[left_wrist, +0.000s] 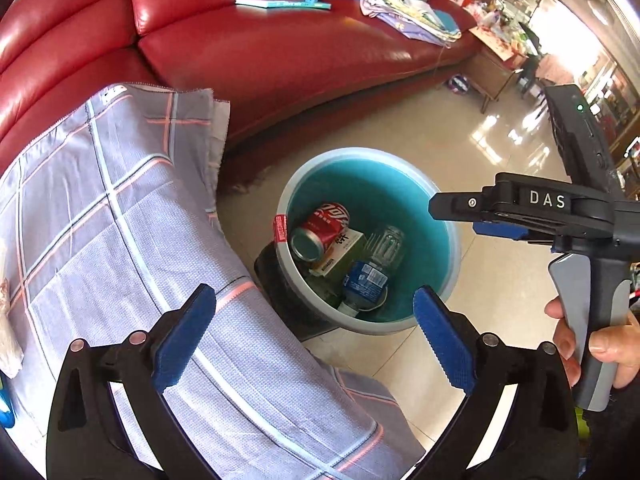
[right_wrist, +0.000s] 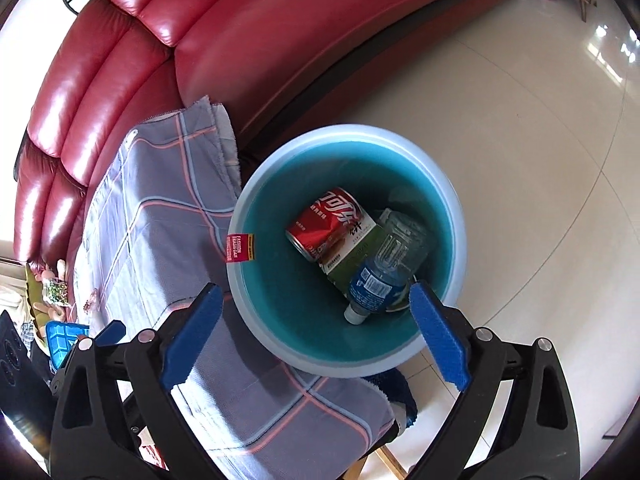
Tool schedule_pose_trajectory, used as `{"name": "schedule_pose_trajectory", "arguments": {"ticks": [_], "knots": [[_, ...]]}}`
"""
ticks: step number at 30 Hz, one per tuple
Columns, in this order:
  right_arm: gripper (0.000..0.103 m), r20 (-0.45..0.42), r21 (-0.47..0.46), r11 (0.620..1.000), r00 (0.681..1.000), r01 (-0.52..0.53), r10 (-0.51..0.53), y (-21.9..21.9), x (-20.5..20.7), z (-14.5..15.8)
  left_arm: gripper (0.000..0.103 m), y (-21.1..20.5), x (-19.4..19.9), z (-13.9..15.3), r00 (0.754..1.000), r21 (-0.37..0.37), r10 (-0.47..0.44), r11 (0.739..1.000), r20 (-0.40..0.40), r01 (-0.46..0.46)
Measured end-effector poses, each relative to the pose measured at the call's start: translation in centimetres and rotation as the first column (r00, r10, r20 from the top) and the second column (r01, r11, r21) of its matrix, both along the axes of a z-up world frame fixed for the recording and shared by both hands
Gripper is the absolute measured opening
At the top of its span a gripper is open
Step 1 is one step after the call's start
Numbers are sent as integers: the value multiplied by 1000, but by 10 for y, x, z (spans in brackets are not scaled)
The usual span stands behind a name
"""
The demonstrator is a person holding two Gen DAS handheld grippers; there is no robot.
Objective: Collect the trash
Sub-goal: 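Move both tools back over the table toward the paper towel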
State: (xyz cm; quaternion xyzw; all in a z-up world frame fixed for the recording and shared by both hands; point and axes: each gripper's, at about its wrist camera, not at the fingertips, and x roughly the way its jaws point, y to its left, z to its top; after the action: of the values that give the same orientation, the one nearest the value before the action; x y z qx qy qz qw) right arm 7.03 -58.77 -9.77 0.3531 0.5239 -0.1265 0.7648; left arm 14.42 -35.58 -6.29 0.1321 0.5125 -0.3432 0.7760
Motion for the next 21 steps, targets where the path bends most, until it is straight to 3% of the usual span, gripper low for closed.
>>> {"name": "schedule_pose_trajectory", "arguments": {"ticks": [11, 21], "knots": [[92, -13, -61, 998, 1000, -28, 27, 33, -4, 22, 99, 38, -6, 15, 999, -59, 34, 998, -4, -34], [92, 1, -79, 990, 993, -120, 121, 101, -1, 39, 99, 114, -22, 35, 993, -89, 117, 989, 15, -115]]}}
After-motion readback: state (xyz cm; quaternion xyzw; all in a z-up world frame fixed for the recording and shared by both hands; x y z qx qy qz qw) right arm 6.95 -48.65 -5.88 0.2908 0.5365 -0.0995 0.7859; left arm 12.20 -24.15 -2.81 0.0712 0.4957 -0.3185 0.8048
